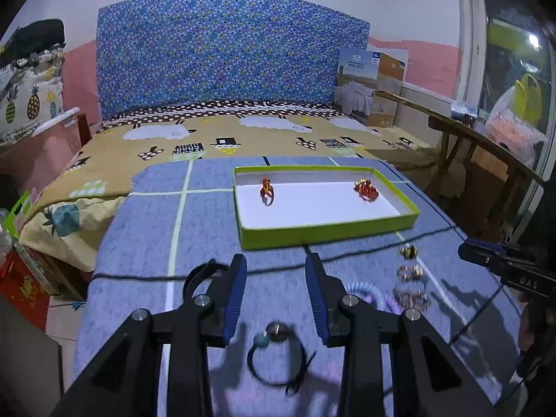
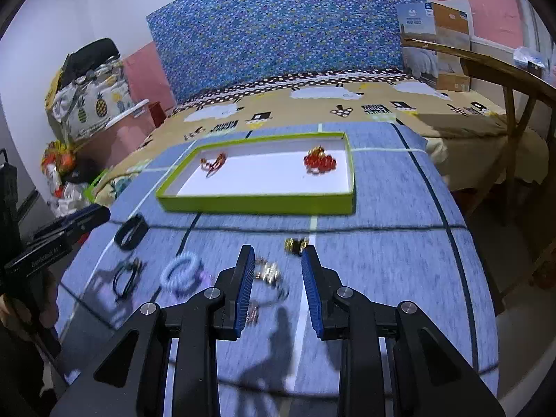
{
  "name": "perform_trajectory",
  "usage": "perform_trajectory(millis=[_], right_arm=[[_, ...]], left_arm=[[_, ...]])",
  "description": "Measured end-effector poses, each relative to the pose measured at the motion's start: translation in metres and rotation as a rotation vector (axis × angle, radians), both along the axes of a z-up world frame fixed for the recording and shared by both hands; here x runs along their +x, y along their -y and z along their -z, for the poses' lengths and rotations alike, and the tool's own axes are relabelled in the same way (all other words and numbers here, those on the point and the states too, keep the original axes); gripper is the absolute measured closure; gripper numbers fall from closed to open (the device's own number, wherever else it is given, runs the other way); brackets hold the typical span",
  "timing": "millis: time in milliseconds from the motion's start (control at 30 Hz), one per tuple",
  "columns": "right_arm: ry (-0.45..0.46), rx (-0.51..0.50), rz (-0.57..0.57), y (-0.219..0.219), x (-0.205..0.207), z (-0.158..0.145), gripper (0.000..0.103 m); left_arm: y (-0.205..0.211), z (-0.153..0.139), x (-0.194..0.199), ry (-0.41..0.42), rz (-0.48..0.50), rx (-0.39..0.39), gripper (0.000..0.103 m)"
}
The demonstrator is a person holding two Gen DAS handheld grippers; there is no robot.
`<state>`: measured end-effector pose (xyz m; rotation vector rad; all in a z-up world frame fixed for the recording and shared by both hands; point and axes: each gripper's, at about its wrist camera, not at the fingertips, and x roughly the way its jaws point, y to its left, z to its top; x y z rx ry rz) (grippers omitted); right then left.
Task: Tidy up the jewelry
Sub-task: 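Move the left gripper to the black hair band and grasp it, then grasp the blue coil hair tie with the right gripper while the left holds the black band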
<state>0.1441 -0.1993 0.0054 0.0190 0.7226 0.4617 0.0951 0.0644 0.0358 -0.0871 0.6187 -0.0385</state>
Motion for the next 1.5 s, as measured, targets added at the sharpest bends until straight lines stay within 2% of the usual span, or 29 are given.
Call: perform_trajectory(millis=[333,567,800,1167,1500], right_arm=[[0.041,-0.065,-0.036,-0.009,-0.043,0.005,0.074],[0.023,-0.061,-0.047,-0.009,-0.051,0.013,0.074],[0.011,-0.064,-0.049,-0.010,-0.049,0.017,0.074],[-0.015,-0.057,-0.058,-0.013,-0.035,0.021,0.074],[-0.056,-0.015,-0.130,-0.045,-0.014,0.022,0.074]], left_arm=[[-0.003,0.012,-0.034,-0.018,-0.018,0.014,0.066],[-0.001,0.018,-0.041,-0.020,-0.016,0.027,0.066],[-0.006,0.022,-0.036,-0.034,-0.023,0.015,0.066],[-0.031,0.031,-0.014,-0.080,-0.118,0.012,0.066],[-0.050,0.044,0.017,-0.148,-0.159,0.006,0.066]])
